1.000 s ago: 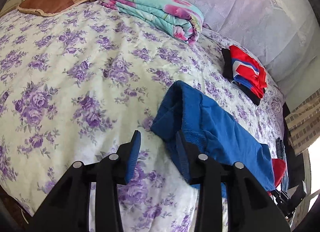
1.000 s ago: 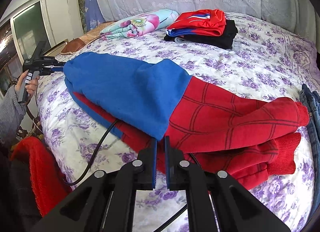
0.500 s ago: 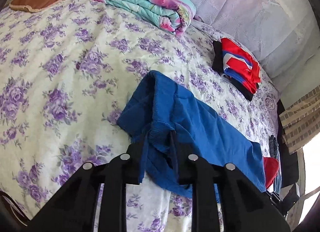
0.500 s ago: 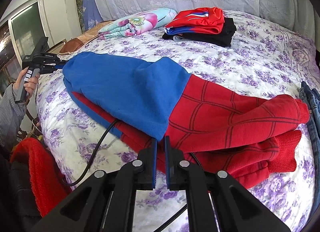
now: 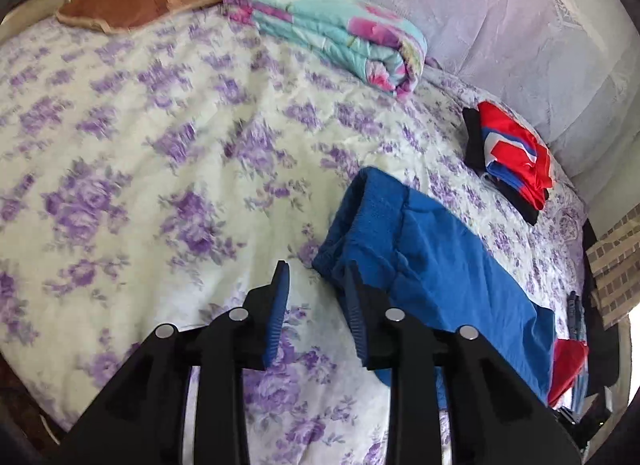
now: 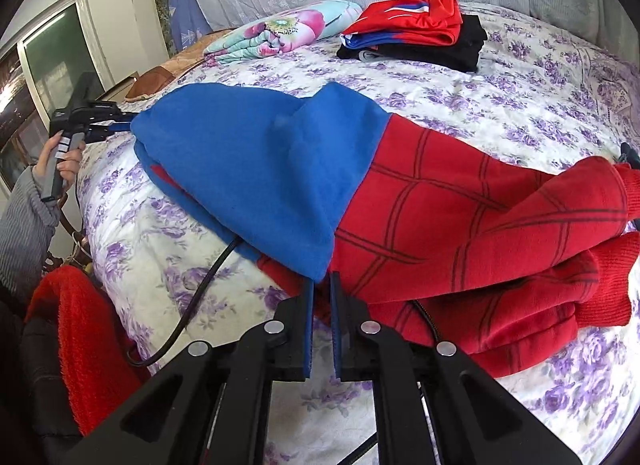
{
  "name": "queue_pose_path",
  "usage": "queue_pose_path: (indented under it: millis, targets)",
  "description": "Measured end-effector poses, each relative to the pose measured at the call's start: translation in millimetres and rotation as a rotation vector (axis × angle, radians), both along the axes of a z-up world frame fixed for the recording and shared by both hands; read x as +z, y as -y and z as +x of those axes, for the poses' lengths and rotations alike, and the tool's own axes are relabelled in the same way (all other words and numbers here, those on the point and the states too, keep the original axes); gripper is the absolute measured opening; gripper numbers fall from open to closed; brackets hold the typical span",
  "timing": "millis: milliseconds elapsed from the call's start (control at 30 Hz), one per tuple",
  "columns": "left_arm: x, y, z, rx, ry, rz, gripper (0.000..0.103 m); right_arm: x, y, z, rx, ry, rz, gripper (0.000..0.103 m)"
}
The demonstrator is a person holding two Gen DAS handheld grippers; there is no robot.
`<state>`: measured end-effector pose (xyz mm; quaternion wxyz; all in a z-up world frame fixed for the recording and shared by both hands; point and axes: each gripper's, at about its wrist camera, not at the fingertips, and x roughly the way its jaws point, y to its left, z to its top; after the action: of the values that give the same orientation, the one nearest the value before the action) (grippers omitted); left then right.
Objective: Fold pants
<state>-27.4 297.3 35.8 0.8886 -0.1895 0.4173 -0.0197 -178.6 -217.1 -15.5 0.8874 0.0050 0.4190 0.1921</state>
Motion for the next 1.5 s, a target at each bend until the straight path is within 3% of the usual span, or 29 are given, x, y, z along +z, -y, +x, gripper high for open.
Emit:
queue_pose_path:
  millis: [133,233,367,467,567,667,767,833,867,933,967,1033,1267,1367,1433,1500]
  targets:
    - [49,53,-36,-0.133,0.145,0.115,0.027,7,2,-4,-0.009,0.024,0.007,0.012]
    - [57,129,-45,-0.369,0.159,0.126,0.035,19,7,-16,-0.029,0.063,0.027,0.012]
    - [32,238,-42,-0.675,0.106,0.092,0.035,36,37,-38,-0.146,0.107,0.03,0.012]
    - [1,299,-40,-0.804,0.044,0.124,0.035,32,79,-47,-0.316,0.076,0.005,0.012]
    - [-26,331,-40,-0.868,-0.01,0.128,0.035,18,122,-51,-0.466,0.023,0.072,0.012]
    - [-49,338,-41,-0.87,-0.039,0.163,0.035,2,150,-46,-0.513,-0.014,0.242,0.012]
    - [-54,328,-39,-0.857,-0.034,0.11,0.035,-6,155,-33,-0.509,-0.025,0.355,0.013]
    - [-54,326,-37,-0.849,-0.044,0.083,0.035,-10,151,-23,-0.5,-0.022,0.386,0.018]
    - [-55,326,-36,-0.847,-0.047,0.081,0.035,-11,150,-18,-0.496,-0.017,0.397,0.027]
    - [-55,330,-38,-0.849,-0.04,0.099,0.035,-11,144,-9,-0.481,-0.012,0.4,0.027]
    - [-55,331,-39,-0.849,-0.034,0.113,0.035,-11,140,-5,-0.468,-0.003,0.386,0.025]
    - [-54,334,-42,-0.848,-0.025,0.134,0.035,-7,132,-3,-0.445,0.012,0.334,0.005]
    - [-54,338,-46,-0.848,0.001,0.182,0.035,12,132,-24,-0.462,0.048,0.139,0.0]
    - [-54,341,-47,-0.85,0.011,0.206,0.036,31,144,-40,-0.555,0.088,-0.099,0.0]
    - [-54,342,-48,-0.85,0.013,0.215,0.036,44,160,-52,-0.611,0.099,-0.123,0.0]
    - [-54,342,-47,-0.849,0.012,0.213,0.036,62,160,-70,-0.592,0.161,-0.126,0.0]
